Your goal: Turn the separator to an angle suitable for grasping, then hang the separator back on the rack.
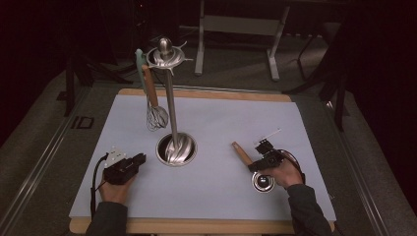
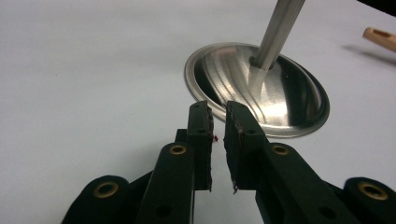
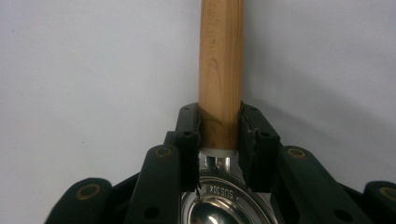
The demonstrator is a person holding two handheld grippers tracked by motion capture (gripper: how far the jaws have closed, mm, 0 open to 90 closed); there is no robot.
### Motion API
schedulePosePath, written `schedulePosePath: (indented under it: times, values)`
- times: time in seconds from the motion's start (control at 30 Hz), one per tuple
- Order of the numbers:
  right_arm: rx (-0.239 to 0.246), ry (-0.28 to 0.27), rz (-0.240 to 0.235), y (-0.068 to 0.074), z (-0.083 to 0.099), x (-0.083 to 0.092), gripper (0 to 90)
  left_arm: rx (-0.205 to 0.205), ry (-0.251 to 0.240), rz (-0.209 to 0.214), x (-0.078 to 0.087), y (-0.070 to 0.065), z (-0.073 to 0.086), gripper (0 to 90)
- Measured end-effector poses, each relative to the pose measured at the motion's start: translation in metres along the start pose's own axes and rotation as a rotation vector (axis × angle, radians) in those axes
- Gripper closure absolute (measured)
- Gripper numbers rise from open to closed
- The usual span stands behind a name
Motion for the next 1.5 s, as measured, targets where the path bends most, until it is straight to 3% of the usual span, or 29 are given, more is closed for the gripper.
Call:
schedulePosePath:
  times: [0.5,0.67,1.13,1.5]
  values:
    - [0.066,-0.095,0.004,0.018,-0.006,0.009,71.1,-0.002,0.001,0.001,0.0,0.0,0.0,80.6]
    - [0.094,-0.11,0.01,0.023,-0.009,0.011,71.1,0.0,-0.002,-0.001,0.0,0.0,0.0,80.6]
    - [0.115,-0.142,0.003,0.029,-0.013,0.01,71.1,-0.005,-0.004,-0.004,0.0,0.0,0.001,80.4]
    - [0.175,-0.188,0.005,0.043,-0.02,0.013,71.1,0.005,-0.012,-0.002,0.001,0.001,0.001,80.3]
Point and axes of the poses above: each handheld gripper's, and its own axes: x roughly backward along the jaws, z roughly out of its underside, y roughly to its left, the point moved 4 cm from there along -x, roughly forward along the jaws, and after that the axes turned 15 degrees about -z, right-handed, at the moved point
